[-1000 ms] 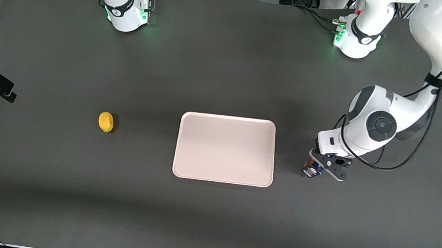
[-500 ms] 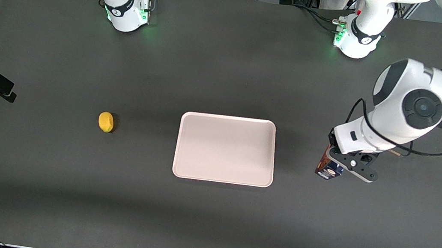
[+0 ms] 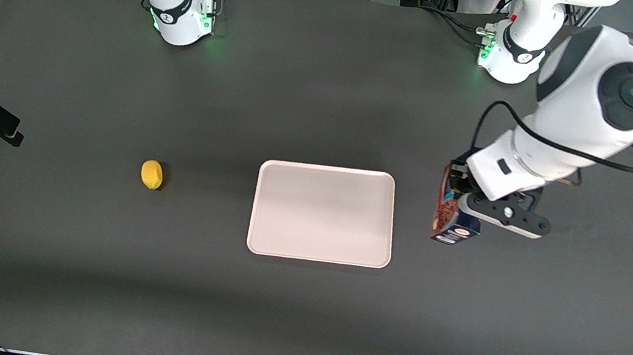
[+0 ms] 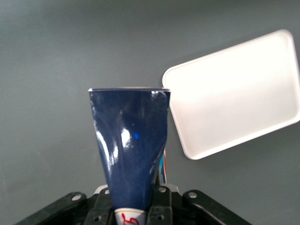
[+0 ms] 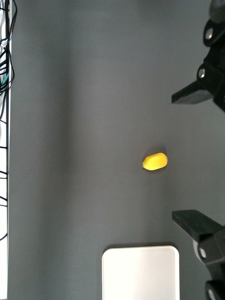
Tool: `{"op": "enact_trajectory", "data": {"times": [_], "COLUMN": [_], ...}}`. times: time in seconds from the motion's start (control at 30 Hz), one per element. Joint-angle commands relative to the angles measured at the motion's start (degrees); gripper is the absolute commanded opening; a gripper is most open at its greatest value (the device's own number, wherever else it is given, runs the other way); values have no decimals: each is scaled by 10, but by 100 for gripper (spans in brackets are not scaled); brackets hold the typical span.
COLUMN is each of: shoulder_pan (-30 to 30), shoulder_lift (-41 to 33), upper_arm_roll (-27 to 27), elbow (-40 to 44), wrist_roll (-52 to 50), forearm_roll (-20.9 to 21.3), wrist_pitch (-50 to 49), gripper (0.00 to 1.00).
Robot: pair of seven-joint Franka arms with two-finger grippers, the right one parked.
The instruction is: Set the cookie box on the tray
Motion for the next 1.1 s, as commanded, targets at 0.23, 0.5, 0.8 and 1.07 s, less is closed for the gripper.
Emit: {"op": "enact_trajectory", "data": {"times": [0.23,0.5,0.8,1.07], "shoulder_pan": [-81,-111,-153,-156], "shoulder_lift": [38,88,171,214], "upper_arm_roll": [2,-17,-17,-15], "elbow": [33,26,23,7], "wrist_roll": [-175,-238,-298,-298], "forearm_roll": [7,69,160,172], "wrist_pitch": [-5,50,120,175], "gripper": [12,12,12,12]}}
